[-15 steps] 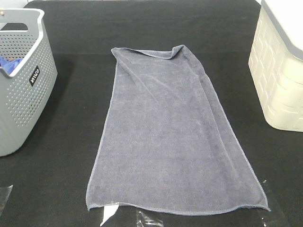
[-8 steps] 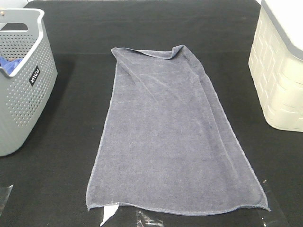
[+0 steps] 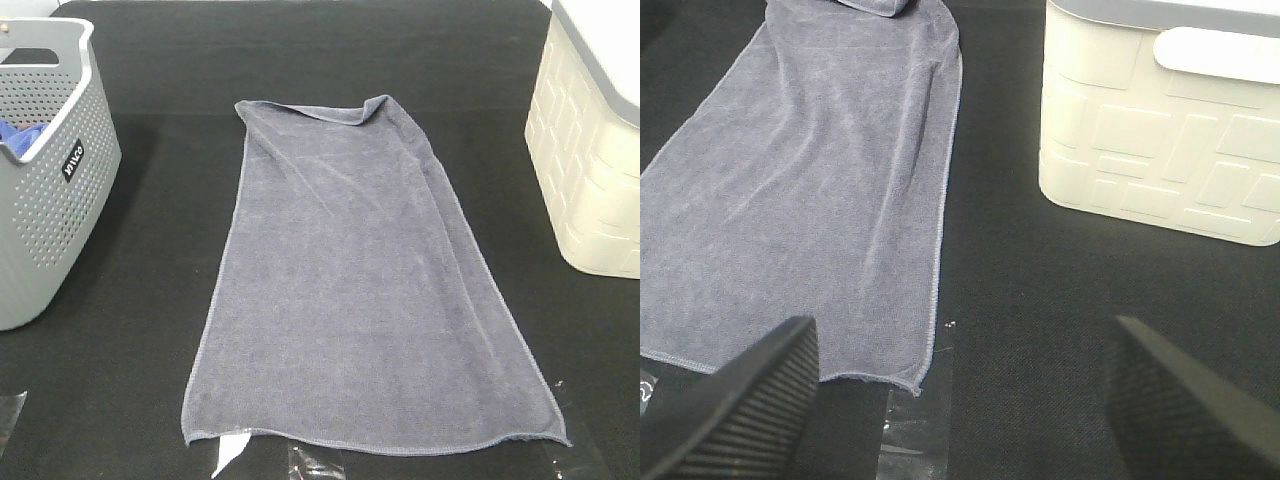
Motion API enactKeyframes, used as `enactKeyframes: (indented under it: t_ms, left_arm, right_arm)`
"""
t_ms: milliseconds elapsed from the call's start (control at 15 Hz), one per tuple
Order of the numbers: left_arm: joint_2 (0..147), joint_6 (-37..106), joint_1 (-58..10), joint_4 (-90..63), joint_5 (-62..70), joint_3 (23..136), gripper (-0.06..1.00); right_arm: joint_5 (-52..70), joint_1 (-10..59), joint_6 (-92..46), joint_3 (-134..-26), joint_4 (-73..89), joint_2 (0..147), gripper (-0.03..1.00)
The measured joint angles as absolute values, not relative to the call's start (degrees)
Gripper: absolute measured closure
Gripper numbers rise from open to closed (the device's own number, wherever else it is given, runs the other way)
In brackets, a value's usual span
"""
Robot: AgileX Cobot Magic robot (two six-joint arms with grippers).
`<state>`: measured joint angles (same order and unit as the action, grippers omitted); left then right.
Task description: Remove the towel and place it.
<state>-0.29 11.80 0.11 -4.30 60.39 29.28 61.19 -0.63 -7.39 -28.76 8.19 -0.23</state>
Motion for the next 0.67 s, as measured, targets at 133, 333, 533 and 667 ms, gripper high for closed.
enactKeyframes:
  t_ms: [133, 333, 533, 667]
  left_arm:
    - [-0.3, 11.8, 0.1, -4.3, 60.4, 29.3, 0.21]
    - [-0.3, 11.8, 0.1, -4.3, 60.4, 29.3, 0.21]
    - [-0.3, 11.8, 0.1, -4.3, 60.4, 29.3, 0.21]
    - [-0.3, 11.8, 0.1, -4.3, 60.4, 29.3, 0.21]
  right_arm:
    - [61.2, -0.6, -7.4, -28.8, 8.2, -0.2, 0.23]
    - [61.2, -0.6, -7.4, -28.8, 8.2, -0.2, 0.23]
    - [61.2, -0.6, -7.4, -28.8, 8.3, -0.2, 0.23]
    - [61.2, -0.6, -7.4, -28.8, 8.3, -0.2, 0.23]
